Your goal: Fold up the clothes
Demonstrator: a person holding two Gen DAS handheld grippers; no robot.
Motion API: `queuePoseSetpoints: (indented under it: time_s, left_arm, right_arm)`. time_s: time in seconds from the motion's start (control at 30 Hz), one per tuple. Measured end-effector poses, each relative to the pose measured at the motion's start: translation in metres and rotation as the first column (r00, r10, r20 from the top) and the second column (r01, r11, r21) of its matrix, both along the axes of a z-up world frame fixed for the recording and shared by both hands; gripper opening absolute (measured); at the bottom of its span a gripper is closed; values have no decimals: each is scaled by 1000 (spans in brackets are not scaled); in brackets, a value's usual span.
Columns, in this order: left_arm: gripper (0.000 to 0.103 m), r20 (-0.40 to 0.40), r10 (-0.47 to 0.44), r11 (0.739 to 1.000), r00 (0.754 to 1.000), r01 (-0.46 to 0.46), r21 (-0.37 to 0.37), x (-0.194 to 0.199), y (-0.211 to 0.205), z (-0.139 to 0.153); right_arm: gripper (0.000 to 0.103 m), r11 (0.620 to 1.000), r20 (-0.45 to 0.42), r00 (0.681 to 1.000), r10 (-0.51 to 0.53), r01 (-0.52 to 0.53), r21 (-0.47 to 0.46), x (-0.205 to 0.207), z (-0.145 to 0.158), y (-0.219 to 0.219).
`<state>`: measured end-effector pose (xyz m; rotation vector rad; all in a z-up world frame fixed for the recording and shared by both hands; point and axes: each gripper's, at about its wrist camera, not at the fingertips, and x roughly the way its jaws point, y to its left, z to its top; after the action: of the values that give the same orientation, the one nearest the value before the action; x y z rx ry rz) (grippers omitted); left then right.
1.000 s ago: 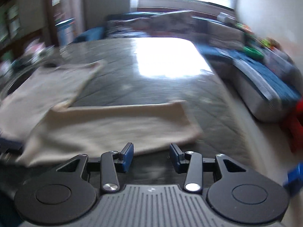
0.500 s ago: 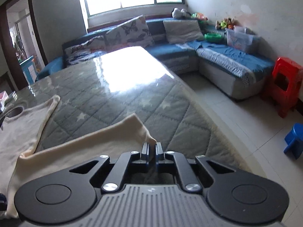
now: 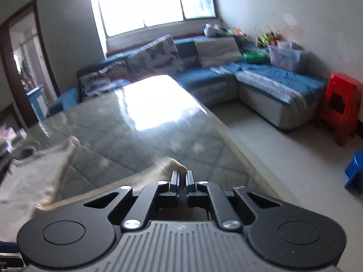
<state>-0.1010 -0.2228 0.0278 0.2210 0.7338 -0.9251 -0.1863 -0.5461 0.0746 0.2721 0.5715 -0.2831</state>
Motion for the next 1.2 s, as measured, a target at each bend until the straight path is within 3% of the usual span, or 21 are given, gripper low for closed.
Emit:
queuePoseSetpoints:
  time_s: [0.17,0.27,0.37,0.47,0.6,0.73,0.93,1.1,1.2]
  left_arm:
    - [30,-8,45,999,999,-45,-17,4,18,3]
    - [34,-10,95,995,995,-95,-36,5,40,5]
    - [36,-17,165,985,986,-166,-57,7,66,7]
    - [39,-25,236,968,971,-238,-76,7,93,9]
    - [40,-35,331,938,943,-333,-99,7,129,10]
    - [41,-47,401,910,915,-404,-99,6,156,7]
    - [43,-61,458,883,887,-461,-91,3,179,3]
    - [43,-51,473,876,880,-475,-86,2,186,6]
    - [42,-25,470,878,882,-470,-90,2,182,10]
  right_arm:
    - [4,991,82,989,121,-116,-60,3,50,27]
    - [4,968,114,965,235,-222,-113,9,79,57]
    - [4,925,137,921,365,-343,-162,19,102,97]
    - [4,858,129,855,502,-474,-199,31,115,146]
    - [4,738,76,744,664,-636,-226,49,115,215]
    - [4,619,-16,635,773,-759,-202,66,91,277]
    - [6,499,-122,506,854,-862,-87,74,44,326]
    - [17,444,-153,453,879,-892,-87,62,38,321]
    - [18,471,-180,481,858,-877,-97,55,39,297]
